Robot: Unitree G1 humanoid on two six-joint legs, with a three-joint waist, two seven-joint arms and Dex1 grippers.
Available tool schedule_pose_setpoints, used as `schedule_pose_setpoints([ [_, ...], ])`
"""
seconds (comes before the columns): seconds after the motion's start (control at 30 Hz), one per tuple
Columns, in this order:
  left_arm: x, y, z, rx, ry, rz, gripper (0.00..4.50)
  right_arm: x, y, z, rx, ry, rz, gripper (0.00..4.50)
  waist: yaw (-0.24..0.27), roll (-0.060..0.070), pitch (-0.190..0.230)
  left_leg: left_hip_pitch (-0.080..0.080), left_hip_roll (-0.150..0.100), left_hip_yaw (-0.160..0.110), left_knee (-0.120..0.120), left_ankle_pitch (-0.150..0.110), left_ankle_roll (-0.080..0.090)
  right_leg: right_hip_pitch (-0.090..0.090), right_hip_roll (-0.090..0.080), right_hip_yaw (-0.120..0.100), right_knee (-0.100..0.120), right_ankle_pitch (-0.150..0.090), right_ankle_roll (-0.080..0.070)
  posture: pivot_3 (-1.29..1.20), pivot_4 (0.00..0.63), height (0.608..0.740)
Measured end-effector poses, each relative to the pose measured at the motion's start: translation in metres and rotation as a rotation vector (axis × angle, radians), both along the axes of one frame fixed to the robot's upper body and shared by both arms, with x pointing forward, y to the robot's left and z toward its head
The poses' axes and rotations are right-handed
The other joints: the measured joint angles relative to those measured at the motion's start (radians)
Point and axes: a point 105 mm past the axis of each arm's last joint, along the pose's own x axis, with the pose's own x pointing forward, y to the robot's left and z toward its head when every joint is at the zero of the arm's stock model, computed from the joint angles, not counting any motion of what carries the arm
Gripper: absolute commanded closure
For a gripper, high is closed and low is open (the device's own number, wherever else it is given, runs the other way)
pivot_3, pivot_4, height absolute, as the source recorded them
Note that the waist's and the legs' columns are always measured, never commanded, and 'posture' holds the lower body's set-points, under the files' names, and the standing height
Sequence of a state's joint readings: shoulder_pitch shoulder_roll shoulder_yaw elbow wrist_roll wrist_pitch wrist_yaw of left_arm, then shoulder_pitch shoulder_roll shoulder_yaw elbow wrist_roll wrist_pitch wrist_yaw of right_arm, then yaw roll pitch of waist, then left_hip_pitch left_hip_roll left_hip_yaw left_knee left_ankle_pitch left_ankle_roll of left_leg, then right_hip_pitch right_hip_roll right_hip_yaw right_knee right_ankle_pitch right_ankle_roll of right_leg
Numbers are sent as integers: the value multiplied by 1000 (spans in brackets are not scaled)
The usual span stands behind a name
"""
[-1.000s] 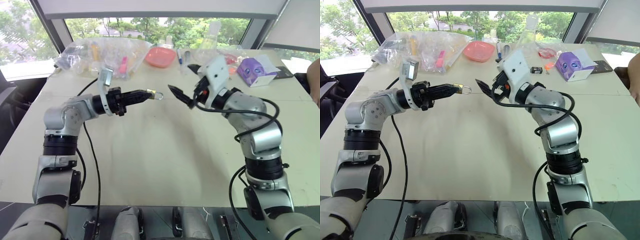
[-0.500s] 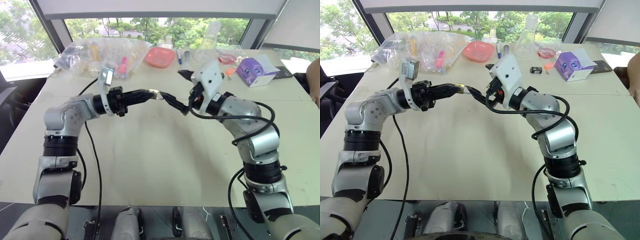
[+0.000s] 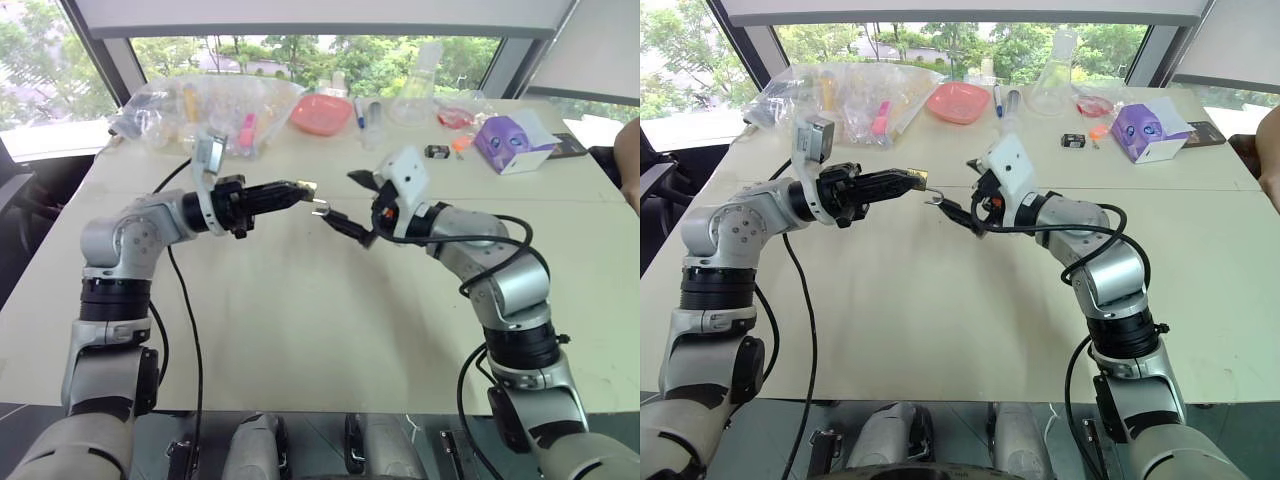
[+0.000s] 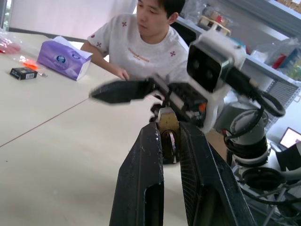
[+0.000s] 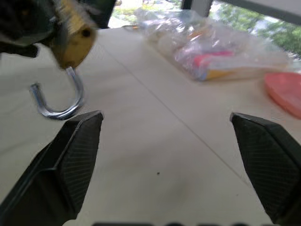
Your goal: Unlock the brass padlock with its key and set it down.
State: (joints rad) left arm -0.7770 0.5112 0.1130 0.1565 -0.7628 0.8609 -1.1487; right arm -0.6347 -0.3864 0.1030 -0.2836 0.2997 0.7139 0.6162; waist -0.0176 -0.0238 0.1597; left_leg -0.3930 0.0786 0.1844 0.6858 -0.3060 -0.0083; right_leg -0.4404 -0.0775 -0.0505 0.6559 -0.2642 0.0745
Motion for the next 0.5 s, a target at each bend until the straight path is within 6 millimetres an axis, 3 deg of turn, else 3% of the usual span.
schedule_pose_setpoints([
  [0.13, 7, -1, -6, 2, 14, 34, 4500, 1, -21, 2, -84, -37, -60, 53, 7, 0, 0, 0, 0, 0, 0, 0, 0, 1, 0, 0, -1, 0, 0, 0, 150, 740],
  [0.23, 17, -6, -21, 9, 71, 86, 4500, -4, -62, -14, -268, -10, -151, 53, 13, 0, 0, 0, -2, -2, 0, 0, 1, 2, -1, -1, -3, 0, 0, 0, 150, 740],
  [0.3, 26, -16, -37, 13, 132, 124, 4500, -17, -77, -30, -367, 55, -147, 53, 12, 0, 0, -1, -2, -2, 0, -1, 1, 3, -2, -1, -4, 0, 0, 0, 150, 740],
  [0.37, 32, -30, -63, 39, 228, 147, 4500, -31, -77, -38, -417, 98, -106, 53, 5, -1, 0, 0, -2, -2, 0, -1, 1, 3, -1, -1, -4, 0, 0, 0, 150, 740],
  [0.5, 34, -53, -97, 59, 367, 133, 4500, -46, -72, -36, -457, 105, -64, 53, -2, -1, 0, 1, -1, -2, -1, 0, 0, 2, 0, -1, -2, 0, 0, 0, 150, 740],
])
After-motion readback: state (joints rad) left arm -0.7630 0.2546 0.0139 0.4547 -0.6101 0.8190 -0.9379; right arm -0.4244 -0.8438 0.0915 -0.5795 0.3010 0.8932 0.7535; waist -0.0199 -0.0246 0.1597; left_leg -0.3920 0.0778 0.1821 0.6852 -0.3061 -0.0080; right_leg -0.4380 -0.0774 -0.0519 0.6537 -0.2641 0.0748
